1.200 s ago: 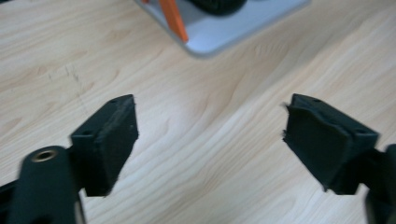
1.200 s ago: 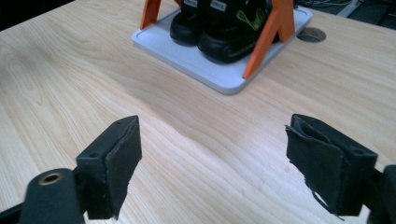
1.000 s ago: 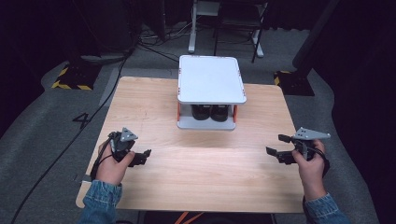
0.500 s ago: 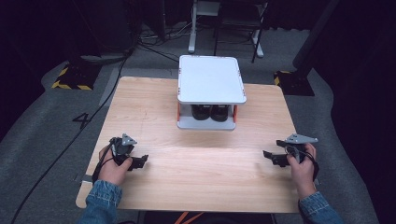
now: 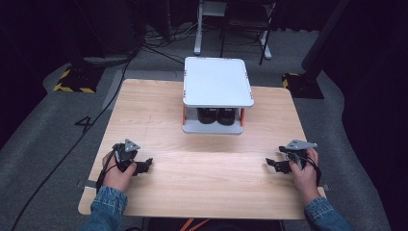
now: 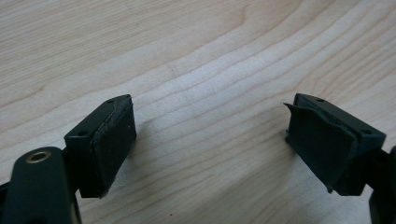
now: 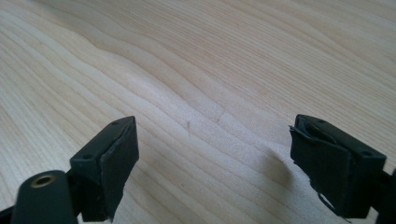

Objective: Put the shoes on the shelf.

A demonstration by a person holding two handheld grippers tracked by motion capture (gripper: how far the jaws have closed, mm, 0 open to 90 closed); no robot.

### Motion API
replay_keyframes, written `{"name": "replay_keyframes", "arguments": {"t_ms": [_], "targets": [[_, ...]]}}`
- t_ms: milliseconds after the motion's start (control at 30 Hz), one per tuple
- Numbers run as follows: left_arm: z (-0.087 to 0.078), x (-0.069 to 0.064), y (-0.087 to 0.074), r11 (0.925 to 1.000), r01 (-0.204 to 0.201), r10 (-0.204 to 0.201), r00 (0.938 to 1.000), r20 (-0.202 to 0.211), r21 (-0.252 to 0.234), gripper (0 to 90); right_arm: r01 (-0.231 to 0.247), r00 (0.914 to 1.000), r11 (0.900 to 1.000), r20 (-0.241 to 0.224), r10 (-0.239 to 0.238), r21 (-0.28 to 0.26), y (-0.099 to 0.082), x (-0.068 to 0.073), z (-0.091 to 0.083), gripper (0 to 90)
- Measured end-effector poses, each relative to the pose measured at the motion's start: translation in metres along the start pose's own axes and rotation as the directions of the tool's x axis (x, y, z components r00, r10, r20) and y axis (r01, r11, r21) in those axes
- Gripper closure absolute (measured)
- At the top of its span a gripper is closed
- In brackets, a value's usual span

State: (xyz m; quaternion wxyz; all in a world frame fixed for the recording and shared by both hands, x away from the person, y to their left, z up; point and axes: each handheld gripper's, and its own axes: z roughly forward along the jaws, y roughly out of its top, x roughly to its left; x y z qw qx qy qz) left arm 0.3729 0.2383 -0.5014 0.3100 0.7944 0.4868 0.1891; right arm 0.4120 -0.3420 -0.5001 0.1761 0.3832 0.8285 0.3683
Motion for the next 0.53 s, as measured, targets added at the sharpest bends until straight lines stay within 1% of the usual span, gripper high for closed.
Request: {"name": "replay_keyframes", "arguments": {"t_ms": [33,67,100,167,200,233,267,300,533], "targets": [[0.0013,0.0013,-0.0002,0.9999,0.003,-0.003,1.0,-0.004,-0.01,15.7,0.006,1.0,0.9999,0.006,-0.006,0.01,-0.0003,0.0001,0.0014,15.6],[0.002,0.002,-0.0006,0.9998,0.017,-0.017,0.9998,0.006,-0.011,15.5,0.007,0.9999,0.9997,0.008,-0.007,0.025,-0.0007,0.0003,0.003,13.7],[0.0023,0.0027,-0.0008,0.9998,0.018,-0.018,0.9998,0.002,-0.013,15.0,-0.014,0.9999,0.9997,0.008,0.014,0.019,-0.0014,0.0006,0.005,12.7],[0.0029,0.0031,-0.0015,0.9997,0.015,-0.015,0.9999,0.004,-0.021,13.8,-0.018,0.9997,0.9996,0.017,0.018,0.02,-0.001,0.0013,0.0057,11.9],[0.003,0.0031,-0.0018,0.9995,0.019,-0.019,0.9998,0.003,-0.023,13.8,-0.026,0.9993,0.9993,0.028,0.026,0.028,0.0008,0.0026,0.0081,7.8],[0.003,0.0032,-0.0018,0.9996,0.019,-0.019,0.9998,0.003,-0.023,13.8,-0.029,0.9992,0.9991,0.029,0.028,0.032,0.0015,0.0025,0.0092,5.7],[0.003,0.0032,-0.0018,0.9996,0.019,-0.019,0.9998,0.003,-0.023,13.6,-0.029,0.9992,0.9991,0.029,0.028,0.032,0.0015,0.0025,0.0092,5.7],[0.0029,0.0032,-0.0018,0.9995,0.022,-0.022,0.9998,0.005,-0.021,13.5,-0.039,0.9985,0.9984,0.04,0.037,0.042,0.0024,0.0017,0.0106,3.5],[0.0033,0.0033,-0.0018,0.9994,0.031,-0.031,0.9995,0.004,-0.016,11.5,-0.037,0.9985,0.9984,0.041,0.036,0.043,0.0026,0.0012,0.0112,2.4]]}}
